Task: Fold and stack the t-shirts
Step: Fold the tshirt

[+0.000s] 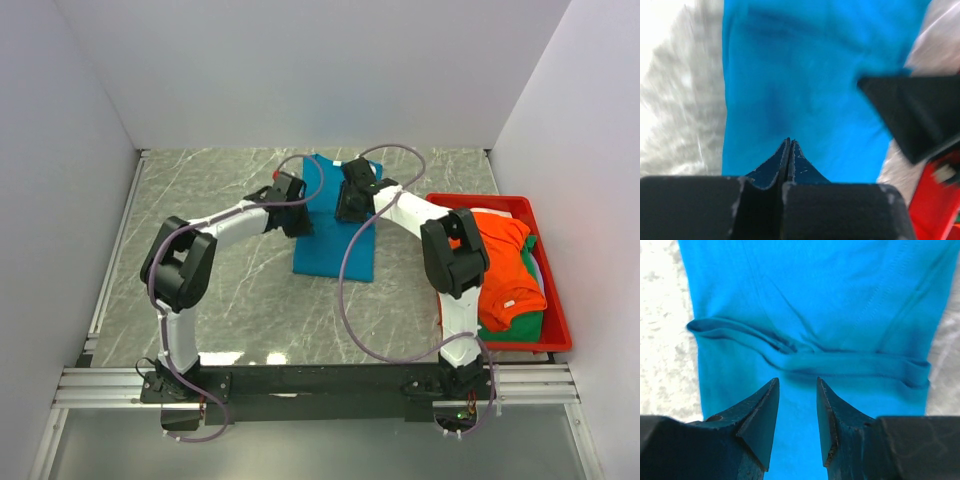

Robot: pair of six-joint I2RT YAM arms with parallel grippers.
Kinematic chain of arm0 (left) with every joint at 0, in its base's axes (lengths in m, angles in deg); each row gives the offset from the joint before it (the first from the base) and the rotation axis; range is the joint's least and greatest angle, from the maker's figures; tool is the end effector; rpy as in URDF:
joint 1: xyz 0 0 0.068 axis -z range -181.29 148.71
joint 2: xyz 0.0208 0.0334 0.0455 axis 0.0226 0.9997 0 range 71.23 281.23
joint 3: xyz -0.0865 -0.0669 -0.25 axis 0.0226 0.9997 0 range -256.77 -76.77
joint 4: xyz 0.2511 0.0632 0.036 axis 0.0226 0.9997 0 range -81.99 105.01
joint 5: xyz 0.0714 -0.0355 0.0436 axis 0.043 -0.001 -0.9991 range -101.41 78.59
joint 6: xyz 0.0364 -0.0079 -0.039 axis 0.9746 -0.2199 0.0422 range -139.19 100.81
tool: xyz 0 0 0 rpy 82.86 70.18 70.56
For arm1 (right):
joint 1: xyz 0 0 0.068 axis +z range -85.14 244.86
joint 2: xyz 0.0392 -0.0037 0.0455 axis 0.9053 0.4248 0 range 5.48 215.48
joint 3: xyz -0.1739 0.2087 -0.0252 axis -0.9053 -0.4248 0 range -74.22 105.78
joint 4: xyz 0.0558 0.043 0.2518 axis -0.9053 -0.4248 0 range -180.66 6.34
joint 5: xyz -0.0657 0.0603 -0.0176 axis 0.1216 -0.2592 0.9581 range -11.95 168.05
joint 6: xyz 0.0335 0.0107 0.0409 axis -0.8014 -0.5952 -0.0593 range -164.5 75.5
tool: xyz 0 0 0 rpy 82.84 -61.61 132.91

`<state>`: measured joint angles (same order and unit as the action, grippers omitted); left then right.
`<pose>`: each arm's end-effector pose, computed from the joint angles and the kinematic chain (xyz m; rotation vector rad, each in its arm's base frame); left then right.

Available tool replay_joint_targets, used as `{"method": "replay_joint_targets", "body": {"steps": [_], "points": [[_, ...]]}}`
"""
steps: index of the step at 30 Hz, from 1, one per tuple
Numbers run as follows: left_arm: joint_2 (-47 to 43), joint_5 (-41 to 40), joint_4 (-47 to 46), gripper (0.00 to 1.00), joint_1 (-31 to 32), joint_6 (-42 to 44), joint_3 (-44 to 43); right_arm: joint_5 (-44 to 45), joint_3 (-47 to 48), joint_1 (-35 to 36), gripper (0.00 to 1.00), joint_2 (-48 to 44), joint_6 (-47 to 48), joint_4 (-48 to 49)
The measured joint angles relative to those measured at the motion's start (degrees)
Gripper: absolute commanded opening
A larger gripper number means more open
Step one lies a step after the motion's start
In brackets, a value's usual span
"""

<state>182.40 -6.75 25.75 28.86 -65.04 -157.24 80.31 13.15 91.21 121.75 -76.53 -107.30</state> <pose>0.3696 -0.2181 0.2042 -0.3074 2.5173 -0.6738 0.4012 0.1972 0.1973 0.1421 2.5228 0.3743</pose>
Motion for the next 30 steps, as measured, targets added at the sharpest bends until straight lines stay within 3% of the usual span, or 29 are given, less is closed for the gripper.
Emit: {"method": "replay_joint_targets", "body": {"steps": [13, 30], "points": [[-4.0, -2.4, -6.2, 0.01, 3.2, -2.1, 16.0, 1.3, 2.1, 1.2, 0.43, 5.9, 0.3, -0.3], [-22.2, -3.7, -5.9, 0.01, 7.6, -4.9, 33.1, 1.6, -8.4, 10.1, 0.43, -0.9, 1.2, 3.4]]}}
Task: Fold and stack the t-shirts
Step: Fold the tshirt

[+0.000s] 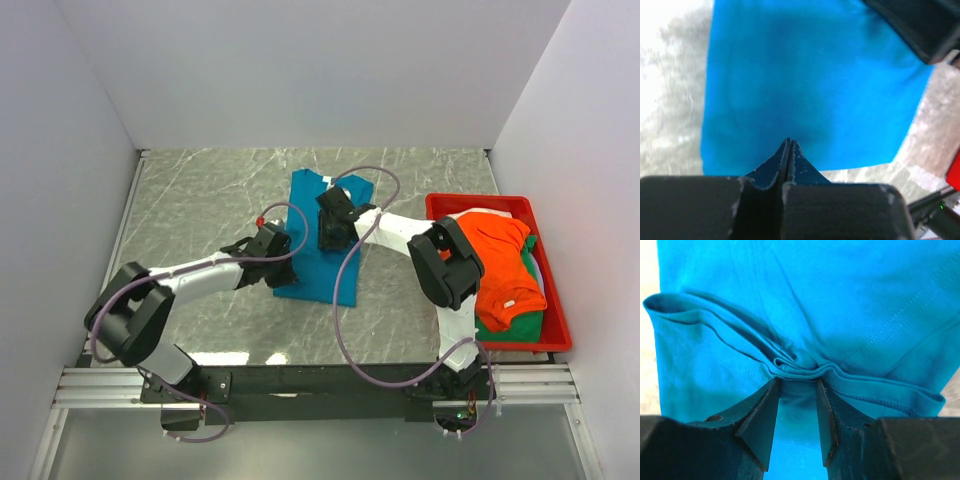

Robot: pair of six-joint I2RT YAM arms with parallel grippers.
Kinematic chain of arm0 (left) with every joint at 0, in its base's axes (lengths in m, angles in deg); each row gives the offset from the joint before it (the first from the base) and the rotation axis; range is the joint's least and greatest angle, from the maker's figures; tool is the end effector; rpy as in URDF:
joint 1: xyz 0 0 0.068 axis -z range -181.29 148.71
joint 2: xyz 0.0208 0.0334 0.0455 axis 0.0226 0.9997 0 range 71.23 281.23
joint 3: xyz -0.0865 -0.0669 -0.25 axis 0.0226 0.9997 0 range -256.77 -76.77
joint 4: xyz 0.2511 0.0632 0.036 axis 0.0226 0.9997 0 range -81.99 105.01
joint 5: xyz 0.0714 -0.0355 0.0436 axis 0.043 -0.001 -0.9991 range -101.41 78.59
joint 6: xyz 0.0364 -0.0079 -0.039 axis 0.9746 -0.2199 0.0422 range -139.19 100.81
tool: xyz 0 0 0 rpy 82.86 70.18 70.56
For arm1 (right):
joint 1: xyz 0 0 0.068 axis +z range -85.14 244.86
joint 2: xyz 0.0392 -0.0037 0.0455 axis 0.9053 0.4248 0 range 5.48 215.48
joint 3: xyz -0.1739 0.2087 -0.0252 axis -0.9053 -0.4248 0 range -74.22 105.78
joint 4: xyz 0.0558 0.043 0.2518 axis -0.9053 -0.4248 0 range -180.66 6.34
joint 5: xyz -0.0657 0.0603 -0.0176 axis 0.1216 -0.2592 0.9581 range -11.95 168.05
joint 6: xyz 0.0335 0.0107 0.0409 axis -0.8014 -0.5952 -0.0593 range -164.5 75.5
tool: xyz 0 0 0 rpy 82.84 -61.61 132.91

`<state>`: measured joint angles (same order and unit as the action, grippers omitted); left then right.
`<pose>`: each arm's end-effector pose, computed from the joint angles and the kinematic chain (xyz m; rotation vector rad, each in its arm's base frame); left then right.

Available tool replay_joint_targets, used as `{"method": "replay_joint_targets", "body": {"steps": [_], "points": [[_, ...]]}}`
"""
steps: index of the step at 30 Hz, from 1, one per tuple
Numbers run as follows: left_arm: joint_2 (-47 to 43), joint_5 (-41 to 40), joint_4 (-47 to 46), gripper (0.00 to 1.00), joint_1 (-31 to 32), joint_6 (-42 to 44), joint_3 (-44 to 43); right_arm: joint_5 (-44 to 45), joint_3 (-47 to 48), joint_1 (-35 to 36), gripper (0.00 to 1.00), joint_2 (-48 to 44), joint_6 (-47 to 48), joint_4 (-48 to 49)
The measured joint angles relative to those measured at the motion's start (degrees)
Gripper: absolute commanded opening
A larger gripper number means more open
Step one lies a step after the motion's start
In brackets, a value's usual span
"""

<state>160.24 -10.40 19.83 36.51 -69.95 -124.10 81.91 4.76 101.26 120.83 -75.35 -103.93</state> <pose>0.2393 -0.1865 0.1712 -0.2889 2.6129 -0.6219 0.3444 0.2510 0.1636 -0.0995 2.5958 0.3581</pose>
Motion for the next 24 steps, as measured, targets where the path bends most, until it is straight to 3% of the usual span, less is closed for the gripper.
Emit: {"method": "replay_joint_targets", "body": {"steps": [8, 13, 16, 19, 24], "points": [[-5.9, 0.0, 2.3, 0.06, 0.3, -0.6, 1.8, -1.4, -1.7, 0.4, 0.51, -1.4, -0.3, 0.2], [-7.3, 0.0, 3.6, 0.26, -1.2, -0.3, 1.2, -4.8, -3.0, -1.7, 0.57, -3.0, -0.6, 0.7], [-10.0, 0.2, 3.0, 0.37, -3.8, 0.2, 2.4, -6.3, -7.2, -3.9, 0.58, -7.9, -1.2, 0.8], [-13.1, 0.4, 2.7, 0.43, -5.9, 0.5, 5.2, -7.0, -13.4, -5.7, 0.57, -15.9, -2.6, 2.3], [-15.4, 1.8, 2.1, 0.46, -6.4, 0.5, 8.8, -9.9, -25.8, -5.1, 0.55, -29.1, -6.5, 6.6]]}}
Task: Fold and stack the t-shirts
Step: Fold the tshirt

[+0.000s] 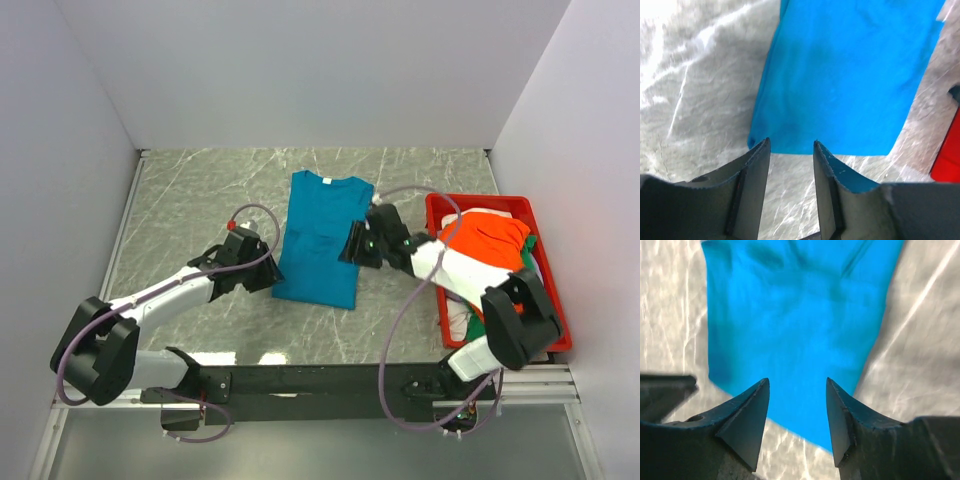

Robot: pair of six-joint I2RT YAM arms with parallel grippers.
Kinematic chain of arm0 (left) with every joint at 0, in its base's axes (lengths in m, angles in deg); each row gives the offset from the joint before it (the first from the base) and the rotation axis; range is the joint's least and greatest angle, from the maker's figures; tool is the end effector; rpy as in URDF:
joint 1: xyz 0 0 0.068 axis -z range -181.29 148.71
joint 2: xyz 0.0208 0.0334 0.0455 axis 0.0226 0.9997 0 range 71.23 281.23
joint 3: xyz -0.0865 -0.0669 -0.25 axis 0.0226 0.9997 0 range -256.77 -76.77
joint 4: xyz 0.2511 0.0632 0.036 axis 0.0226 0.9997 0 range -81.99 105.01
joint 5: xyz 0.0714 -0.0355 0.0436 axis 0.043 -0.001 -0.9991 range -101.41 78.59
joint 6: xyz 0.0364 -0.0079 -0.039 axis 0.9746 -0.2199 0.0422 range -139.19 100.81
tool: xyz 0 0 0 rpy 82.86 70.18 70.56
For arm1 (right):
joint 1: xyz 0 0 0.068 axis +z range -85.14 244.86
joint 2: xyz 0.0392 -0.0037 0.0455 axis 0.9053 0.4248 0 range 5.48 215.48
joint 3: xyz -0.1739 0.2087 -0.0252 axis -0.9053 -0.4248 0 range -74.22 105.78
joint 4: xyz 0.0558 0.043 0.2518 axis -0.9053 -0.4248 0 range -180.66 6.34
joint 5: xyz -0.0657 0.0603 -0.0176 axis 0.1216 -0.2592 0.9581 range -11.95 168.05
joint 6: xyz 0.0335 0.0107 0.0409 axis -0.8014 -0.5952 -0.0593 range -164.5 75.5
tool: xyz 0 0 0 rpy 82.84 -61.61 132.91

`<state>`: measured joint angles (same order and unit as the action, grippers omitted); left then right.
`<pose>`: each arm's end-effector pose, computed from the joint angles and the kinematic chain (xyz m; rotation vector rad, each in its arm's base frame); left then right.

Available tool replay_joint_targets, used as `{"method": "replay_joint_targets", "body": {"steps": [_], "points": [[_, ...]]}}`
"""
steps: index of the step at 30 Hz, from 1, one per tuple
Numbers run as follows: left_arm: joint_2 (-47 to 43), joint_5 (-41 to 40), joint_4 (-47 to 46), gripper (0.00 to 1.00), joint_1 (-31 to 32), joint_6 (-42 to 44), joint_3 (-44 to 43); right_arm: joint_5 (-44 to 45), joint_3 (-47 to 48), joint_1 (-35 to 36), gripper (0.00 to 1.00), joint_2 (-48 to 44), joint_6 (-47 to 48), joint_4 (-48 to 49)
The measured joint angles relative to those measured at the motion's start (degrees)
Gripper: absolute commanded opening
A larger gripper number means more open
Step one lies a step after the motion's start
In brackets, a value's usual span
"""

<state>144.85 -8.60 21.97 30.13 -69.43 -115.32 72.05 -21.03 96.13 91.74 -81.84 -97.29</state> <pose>0.2143 -0.1330 0.1924 -0.3938 2.5197 -0.6703 0.2681 0.1672 0.2139 0.0803 2.4918 0.6655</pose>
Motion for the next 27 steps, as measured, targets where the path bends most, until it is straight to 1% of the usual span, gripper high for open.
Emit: {"method": "replay_joint_targets", "body": {"steps": [3, 7, 10, 16, 27], "points": [[0.0, 0.6, -0.4, 0.46, 0.0, 0.0, 1.4, -1.5, -8.2, 1.6, 0.52, -4.4, -3.0, 3.1], [0.0, 0.6, -0.9, 0.44, 0.0, 0.0, 2.7, -2.4, -15.7, 5.2, 0.51, -6.8, -6.7, 3.4], [0.1, 0.6, -1.4, 0.43, -0.1, 0.1, 3.0, -2.6, -18.4, 7.1, 0.51, -7.7, -8.7, 4.2], [1.4, 0.5, -3.5, 0.4, -0.1, 0.2, 4.1, -2.2, -22.3, 7.5, 0.5, -9.5, -12.0, 6.8], [2.9, -0.7, -5.8, 0.35, -0.1, -0.1, 7.0, -2.3, -28.5, 7.5, 0.45, -11.5, -19.1, 16.8]]}}
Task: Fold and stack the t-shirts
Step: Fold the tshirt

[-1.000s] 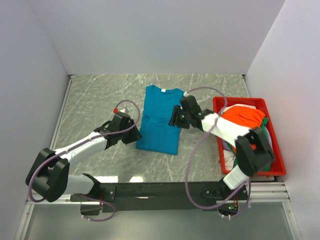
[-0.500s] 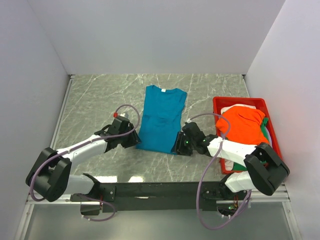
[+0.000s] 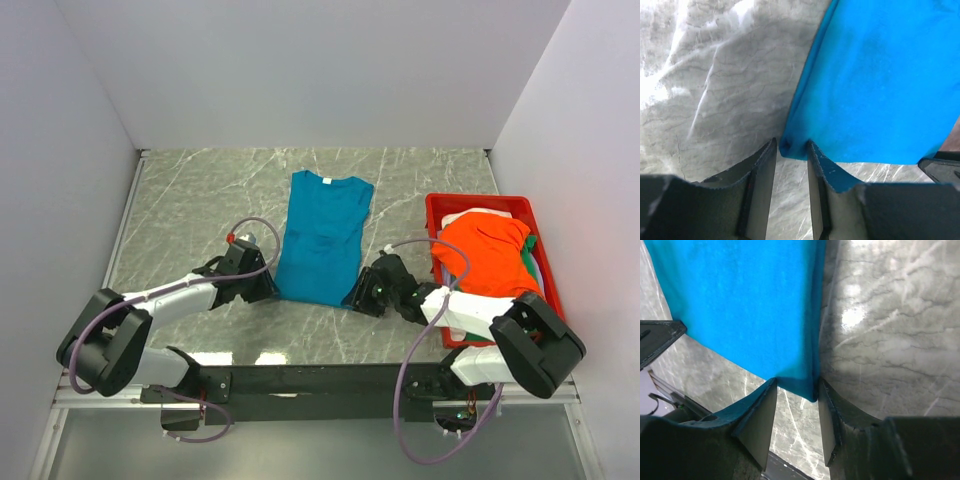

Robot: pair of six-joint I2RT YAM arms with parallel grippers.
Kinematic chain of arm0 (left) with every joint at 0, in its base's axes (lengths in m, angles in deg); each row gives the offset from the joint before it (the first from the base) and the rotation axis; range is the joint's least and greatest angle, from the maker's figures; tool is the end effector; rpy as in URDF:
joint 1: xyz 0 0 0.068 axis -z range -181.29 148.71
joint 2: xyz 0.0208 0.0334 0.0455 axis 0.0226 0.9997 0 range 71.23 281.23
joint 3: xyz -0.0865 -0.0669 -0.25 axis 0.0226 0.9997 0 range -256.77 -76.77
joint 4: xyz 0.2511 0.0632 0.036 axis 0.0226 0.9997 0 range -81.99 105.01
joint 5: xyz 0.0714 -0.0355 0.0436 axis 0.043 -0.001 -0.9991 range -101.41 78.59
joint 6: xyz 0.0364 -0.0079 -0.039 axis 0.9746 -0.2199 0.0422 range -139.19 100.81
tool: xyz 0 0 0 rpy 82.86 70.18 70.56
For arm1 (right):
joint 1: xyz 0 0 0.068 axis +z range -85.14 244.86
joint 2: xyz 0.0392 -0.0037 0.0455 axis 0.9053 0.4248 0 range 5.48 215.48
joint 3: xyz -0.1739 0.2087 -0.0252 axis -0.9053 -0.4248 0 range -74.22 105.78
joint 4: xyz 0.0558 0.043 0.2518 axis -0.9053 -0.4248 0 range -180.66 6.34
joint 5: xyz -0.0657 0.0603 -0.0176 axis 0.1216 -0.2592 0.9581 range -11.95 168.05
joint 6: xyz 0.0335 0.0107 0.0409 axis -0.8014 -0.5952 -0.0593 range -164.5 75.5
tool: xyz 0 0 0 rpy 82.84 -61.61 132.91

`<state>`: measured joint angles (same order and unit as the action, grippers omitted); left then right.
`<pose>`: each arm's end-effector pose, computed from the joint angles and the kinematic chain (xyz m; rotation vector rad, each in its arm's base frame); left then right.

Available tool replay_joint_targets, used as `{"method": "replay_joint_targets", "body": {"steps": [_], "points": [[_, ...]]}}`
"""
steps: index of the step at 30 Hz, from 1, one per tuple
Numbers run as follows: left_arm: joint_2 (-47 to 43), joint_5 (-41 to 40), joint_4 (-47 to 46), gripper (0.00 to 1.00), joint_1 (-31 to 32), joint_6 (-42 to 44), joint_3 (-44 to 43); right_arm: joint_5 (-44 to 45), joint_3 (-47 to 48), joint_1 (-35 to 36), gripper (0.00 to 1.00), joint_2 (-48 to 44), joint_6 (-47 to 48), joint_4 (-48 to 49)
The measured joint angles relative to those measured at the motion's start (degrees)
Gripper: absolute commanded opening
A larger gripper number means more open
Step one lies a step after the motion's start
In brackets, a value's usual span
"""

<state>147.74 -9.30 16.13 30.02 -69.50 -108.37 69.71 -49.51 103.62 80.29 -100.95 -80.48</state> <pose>0.2044 -0.1259 0.1522 -0.4149 2.5777 -0.6069 0.1750 0.1472 0.1390 0.3256 2.5781 0.8848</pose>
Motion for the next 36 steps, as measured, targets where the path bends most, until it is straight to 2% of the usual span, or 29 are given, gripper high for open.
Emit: {"method": "replay_joint_targets", "body": {"steps": [6, 12, 16, 22, 25, 32, 36], "points": [[0.4, 0.0, -2.0, 0.26, 0.0, -0.3, 0.6, 0.9, -1.8, 0.0, 0.37, -1.3, -2.1, 0.9], [1.0, 0.6, -4.2, 0.01, 0.4, -0.7, 1.5, 1.7, -3.5, 0.0, 0.14, -3.2, -2.8, 0.6], [0.9, 0.7, -4.7, 0.01, 1.8, -1.3, 1.8, 1.9, -3.7, 0.0, 0.01, -4.7, -2.6, -0.1], [-2.5, 0.8, -4.2, 0.01, 5.2, -2.9, 4.2, 2.4, -3.9, 0.0, 0.0, -10.5, -1.3, -4.5], [-5.0, 1.1, -3.0, 0.01, 7.1, -3.7, 5.5, 2.7, -5.0, 0.0, 0.0, -16.4, -0.3, -8.0], [-15.5, 1.5, 3.5, 0.01, 8.9, -4.5, 6.2, 3.0, -5.6, 0.0, 0.0, -29.0, 1.9, -17.2], [-16.8, 1.4, 6.3, 0.01, 8.6, -4.0, 3.5, 4.4, -3.9, 0.0, 0.0, -28.8, 3.9, -21.1]]}}
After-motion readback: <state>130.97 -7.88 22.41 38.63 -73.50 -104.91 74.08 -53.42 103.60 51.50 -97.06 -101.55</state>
